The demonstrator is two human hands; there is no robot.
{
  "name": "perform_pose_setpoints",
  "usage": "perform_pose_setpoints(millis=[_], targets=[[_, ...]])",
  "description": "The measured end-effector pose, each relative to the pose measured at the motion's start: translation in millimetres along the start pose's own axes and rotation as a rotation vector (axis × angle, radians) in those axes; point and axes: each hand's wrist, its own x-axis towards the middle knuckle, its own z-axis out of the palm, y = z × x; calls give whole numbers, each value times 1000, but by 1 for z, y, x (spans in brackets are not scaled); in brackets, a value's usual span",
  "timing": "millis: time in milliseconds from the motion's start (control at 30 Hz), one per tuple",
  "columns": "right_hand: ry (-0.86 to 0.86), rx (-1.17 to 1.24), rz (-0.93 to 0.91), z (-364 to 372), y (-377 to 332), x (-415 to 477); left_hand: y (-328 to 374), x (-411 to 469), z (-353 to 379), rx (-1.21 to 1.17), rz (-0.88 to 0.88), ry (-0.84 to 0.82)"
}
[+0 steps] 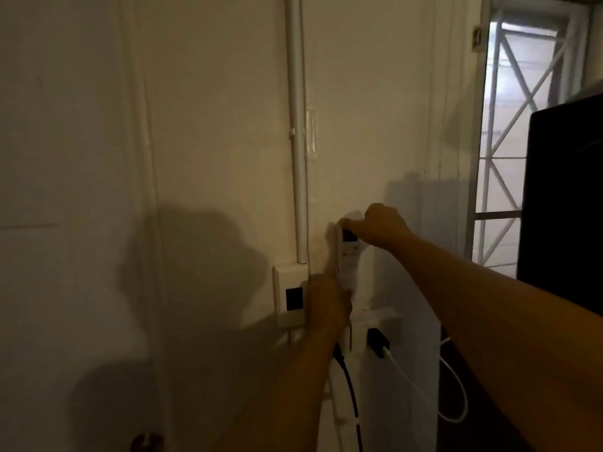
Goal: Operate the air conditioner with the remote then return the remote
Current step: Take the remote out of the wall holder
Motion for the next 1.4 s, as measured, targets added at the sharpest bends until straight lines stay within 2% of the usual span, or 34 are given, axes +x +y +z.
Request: perform_pose_setpoints(millis=[333, 900, 1067, 1167, 1233, 1300, 1400], targets=[[174, -22, -81, 22, 7, 26, -6, 24, 16, -2, -9, 75], [213, -24, -114, 26, 3, 29, -5, 32, 17, 89, -3, 56], [350, -14, -171, -33, -37, 39, -1, 29, 8, 131, 47, 40], [347, -9, -185, -70, -60, 41, 9, 26, -4, 160, 54, 20], [313, -17, -164, -80, -62, 34, 21, 24, -18, 31, 34, 119], [286, -33, -135, -83, -59, 27, 38, 26, -34, -238, 36, 171], [255, -18, -112, -83, -58, 17, 62, 28, -58, -447, 62, -34]])
